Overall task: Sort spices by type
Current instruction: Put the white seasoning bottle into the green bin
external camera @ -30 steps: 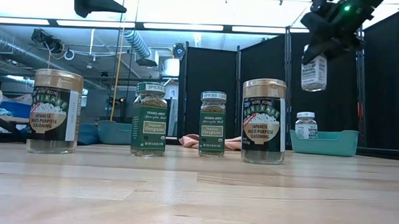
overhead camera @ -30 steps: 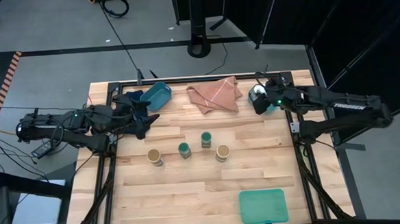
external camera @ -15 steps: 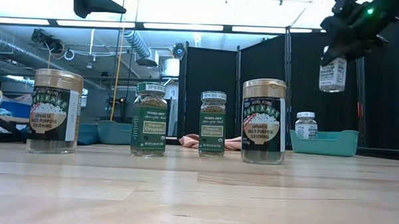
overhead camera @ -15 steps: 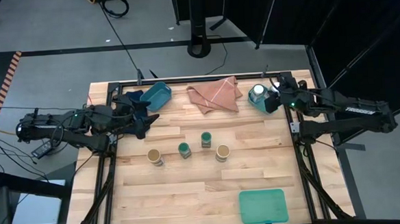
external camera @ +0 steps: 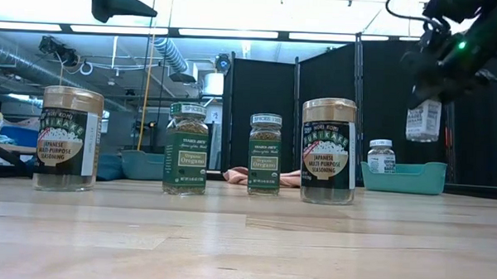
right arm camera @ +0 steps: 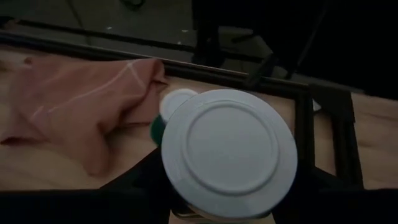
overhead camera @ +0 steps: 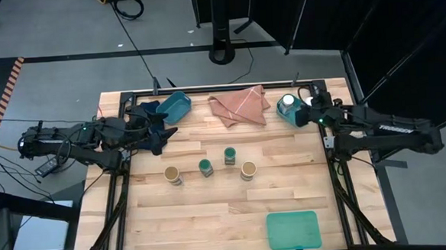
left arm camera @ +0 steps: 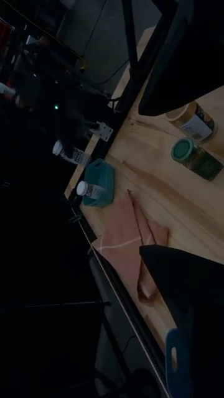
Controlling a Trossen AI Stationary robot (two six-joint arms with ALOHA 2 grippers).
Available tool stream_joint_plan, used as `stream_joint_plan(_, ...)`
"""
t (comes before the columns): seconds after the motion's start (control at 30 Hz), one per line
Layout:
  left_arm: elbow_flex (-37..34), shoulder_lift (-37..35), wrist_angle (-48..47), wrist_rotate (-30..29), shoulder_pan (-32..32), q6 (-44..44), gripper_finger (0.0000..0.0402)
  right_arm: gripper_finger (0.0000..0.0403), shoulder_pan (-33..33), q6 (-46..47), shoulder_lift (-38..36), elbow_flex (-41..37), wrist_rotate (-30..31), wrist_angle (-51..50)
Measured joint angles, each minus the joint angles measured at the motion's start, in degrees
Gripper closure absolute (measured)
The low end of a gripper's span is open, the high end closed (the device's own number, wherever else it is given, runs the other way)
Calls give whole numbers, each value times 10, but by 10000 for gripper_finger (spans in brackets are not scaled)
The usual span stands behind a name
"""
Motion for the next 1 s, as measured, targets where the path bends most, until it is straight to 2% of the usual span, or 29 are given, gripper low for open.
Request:
stream_joint_plan(0.33,0,0,0,0,0,0,39,202,-22,19,12,-46,20,63)
stream_joint_plan(0.73,0,0,0,0,0,0,39,202,-50,-61,24,-70,15,92)
stream_joint_plan(1.0,0,0,0,0,0,0,39,202,-71,-145,25,-110,-46,171)
